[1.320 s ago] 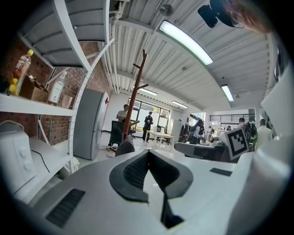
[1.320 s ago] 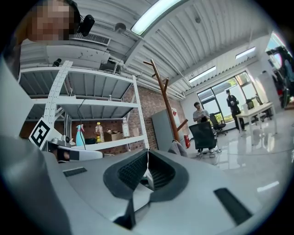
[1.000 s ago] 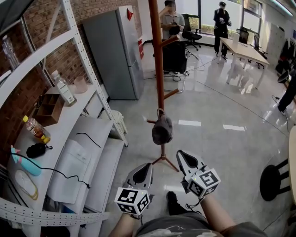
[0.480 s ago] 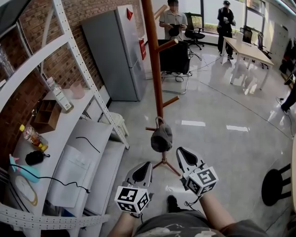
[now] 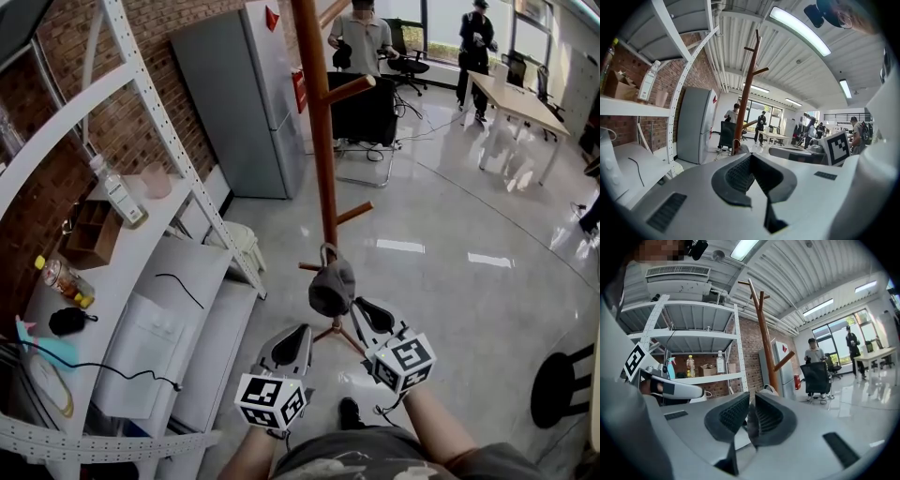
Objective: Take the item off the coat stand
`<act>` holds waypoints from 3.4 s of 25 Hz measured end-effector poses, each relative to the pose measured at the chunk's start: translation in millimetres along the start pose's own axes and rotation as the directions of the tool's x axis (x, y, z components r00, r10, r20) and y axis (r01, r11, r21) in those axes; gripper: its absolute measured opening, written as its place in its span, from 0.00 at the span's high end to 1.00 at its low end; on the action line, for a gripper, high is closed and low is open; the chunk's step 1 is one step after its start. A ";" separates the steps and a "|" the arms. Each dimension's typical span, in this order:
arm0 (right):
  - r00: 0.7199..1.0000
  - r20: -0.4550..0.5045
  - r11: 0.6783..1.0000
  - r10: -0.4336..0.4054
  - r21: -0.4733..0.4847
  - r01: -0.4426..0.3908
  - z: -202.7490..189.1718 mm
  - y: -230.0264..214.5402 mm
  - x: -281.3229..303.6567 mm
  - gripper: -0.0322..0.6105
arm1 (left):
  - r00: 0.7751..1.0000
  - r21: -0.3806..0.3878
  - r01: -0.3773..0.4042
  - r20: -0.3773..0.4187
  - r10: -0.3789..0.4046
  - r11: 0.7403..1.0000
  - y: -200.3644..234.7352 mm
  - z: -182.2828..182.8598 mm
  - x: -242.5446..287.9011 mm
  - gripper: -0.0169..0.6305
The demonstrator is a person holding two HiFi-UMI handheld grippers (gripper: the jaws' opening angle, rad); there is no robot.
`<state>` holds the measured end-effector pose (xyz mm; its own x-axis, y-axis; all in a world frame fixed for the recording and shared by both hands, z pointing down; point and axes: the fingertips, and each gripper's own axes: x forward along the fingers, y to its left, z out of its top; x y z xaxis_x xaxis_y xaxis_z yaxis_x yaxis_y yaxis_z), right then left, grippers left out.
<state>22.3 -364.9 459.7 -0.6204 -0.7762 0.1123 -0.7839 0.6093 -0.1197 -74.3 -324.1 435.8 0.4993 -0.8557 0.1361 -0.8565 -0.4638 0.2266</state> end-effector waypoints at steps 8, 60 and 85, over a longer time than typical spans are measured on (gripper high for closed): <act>0.996 -0.074 0.999 0.049 -0.018 -0.050 -19.1 -12.0 28.8 0.77 | 1.000 0.014 -0.022 -0.013 0.023 1.000 7.5 -3.1 26.4 0.96; 0.999 -0.033 0.987 -0.027 -0.157 0.021 10.9 27.0 6.4 0.87 | 0.999 -0.010 -0.028 -0.027 0.028 1.000 8.6 -10.9 -8.5 0.96; 0.991 -0.039 0.976 -0.132 -0.178 0.123 -35.5 157.3 -161.2 0.88 | 0.997 0.001 0.066 -0.027 -0.066 0.998 -67.2 -50.4 -181.0 0.96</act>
<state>-2.0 -138.2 457.8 -0.5123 -0.8427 0.1654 -0.8459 0.5284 0.0721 -100.6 -126.4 444.5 0.5581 -0.8168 0.1464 -0.8217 -0.5195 0.2344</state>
